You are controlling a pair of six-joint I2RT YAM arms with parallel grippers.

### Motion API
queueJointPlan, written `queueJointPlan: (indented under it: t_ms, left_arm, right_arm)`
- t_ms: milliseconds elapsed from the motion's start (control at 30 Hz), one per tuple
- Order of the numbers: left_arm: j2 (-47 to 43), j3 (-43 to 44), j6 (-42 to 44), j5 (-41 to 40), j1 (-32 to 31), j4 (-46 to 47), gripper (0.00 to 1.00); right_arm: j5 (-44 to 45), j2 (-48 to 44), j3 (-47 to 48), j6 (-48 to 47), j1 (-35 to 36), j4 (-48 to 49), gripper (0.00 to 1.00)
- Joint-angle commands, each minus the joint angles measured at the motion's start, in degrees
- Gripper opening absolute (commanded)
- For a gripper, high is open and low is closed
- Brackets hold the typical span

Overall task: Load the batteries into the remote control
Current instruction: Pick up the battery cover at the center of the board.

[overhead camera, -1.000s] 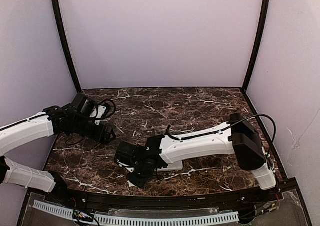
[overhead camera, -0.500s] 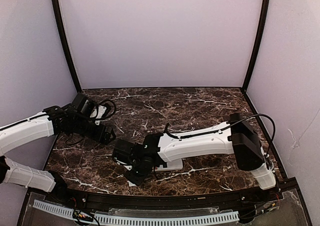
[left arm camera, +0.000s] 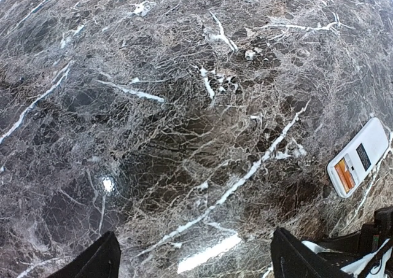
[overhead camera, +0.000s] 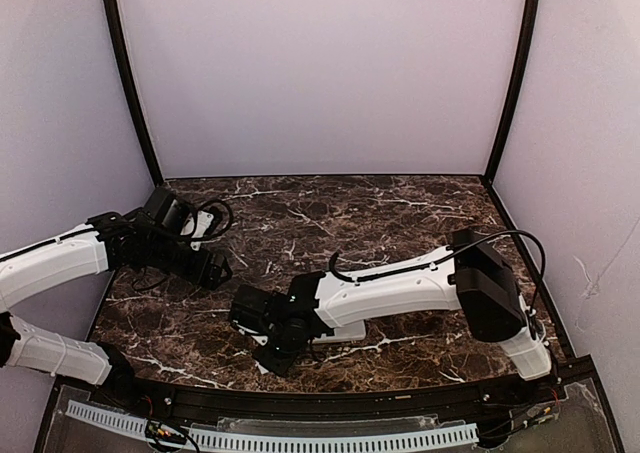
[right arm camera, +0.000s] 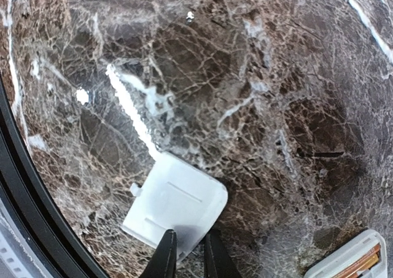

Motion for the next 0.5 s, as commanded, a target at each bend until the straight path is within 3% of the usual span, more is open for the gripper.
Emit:
queueJointPlan:
  t_ms: [0,100,467]
  left_arm:
    - [-0.3,-0.4,0.9,-0.6,0.3,0.0,0.86]
    - [-0.3,-0.4,1.1,-0.7,0.3,0.1,0.86]
    - [-1.1,0.1,1.6,0.7,0.3,1.8,0.93]
  right_arm:
    - [-1.5,0.7,-3.8,0.3,-1.3,1.4,0.1]
    - [-3.1,0.4,-5.0,0.2,-1.7,2.4,0.01]
    - [-12.0,-12.9,-15.3,0.2,-7.4,12.7,0.0]
